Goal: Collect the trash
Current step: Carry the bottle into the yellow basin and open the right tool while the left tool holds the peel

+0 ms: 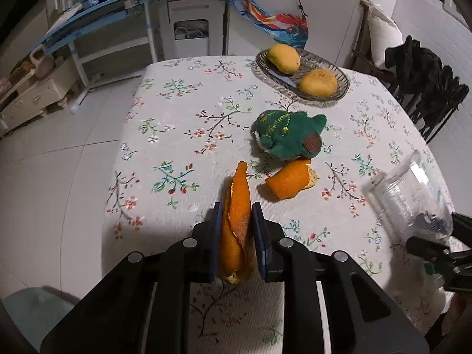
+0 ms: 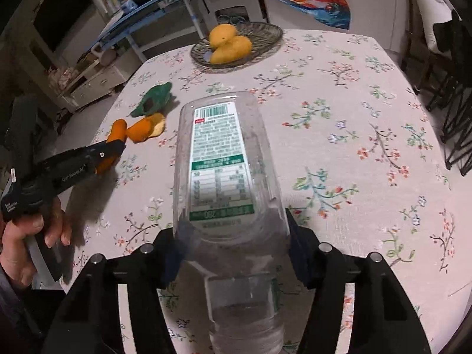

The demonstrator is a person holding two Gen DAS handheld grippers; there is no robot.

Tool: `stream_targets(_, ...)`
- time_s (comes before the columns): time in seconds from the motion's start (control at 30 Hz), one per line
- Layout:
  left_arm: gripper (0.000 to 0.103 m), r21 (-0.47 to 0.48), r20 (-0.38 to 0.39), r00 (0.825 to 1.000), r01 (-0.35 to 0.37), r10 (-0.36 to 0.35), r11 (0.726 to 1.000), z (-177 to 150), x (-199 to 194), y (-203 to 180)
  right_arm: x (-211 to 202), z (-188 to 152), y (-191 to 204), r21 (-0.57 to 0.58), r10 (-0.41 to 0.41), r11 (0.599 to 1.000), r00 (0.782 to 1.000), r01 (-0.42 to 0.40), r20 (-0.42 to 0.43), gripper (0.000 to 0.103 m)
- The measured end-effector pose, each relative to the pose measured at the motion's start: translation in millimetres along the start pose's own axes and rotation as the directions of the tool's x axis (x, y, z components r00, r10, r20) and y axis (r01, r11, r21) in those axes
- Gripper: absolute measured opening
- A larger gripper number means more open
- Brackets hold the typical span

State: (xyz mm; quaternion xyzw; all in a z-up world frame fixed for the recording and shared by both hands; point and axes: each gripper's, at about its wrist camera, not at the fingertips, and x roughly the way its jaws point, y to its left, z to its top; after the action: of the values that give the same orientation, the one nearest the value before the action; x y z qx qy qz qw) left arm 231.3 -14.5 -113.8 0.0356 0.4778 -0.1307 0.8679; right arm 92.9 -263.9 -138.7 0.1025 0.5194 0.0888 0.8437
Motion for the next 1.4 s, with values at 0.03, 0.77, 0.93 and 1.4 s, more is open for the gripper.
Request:
stream_targets(0.03, 0.020, -0.004, 0.011, 1.000, -0.002, 0.002, 1.000, -1, -6, -1, 0, -1, -1, 0.005, 0.004, 1.000, 1.000, -0.004, 0.006, 0.059)
stream_targets(0.77, 0.020, 0.034, 0.214, 0.977, -0.020, 0.013, 0.999, -40, -108, -48, -35, -34, 0, 0.159, 0.180, 0.965, 0.965, -0.211, 0.189, 0.059)
stream_targets(0.93, 0.020, 0.046, 0.229, 0.973, -0.029, 0.018, 0.999, -48, -116, -54, -42, -41, 2, 0.160, 0.189, 0.961, 0.959, -0.225, 0.211, 0.059)
stream_targets(1.4, 0.020, 0.065, 0.239, 0.971, -0.026, 0.010, 0.998, -84, -137, -66, -54, -76, 7, 0.177, 0.224, 0.948, 0.949, -0.266, 0.224, 0.059)
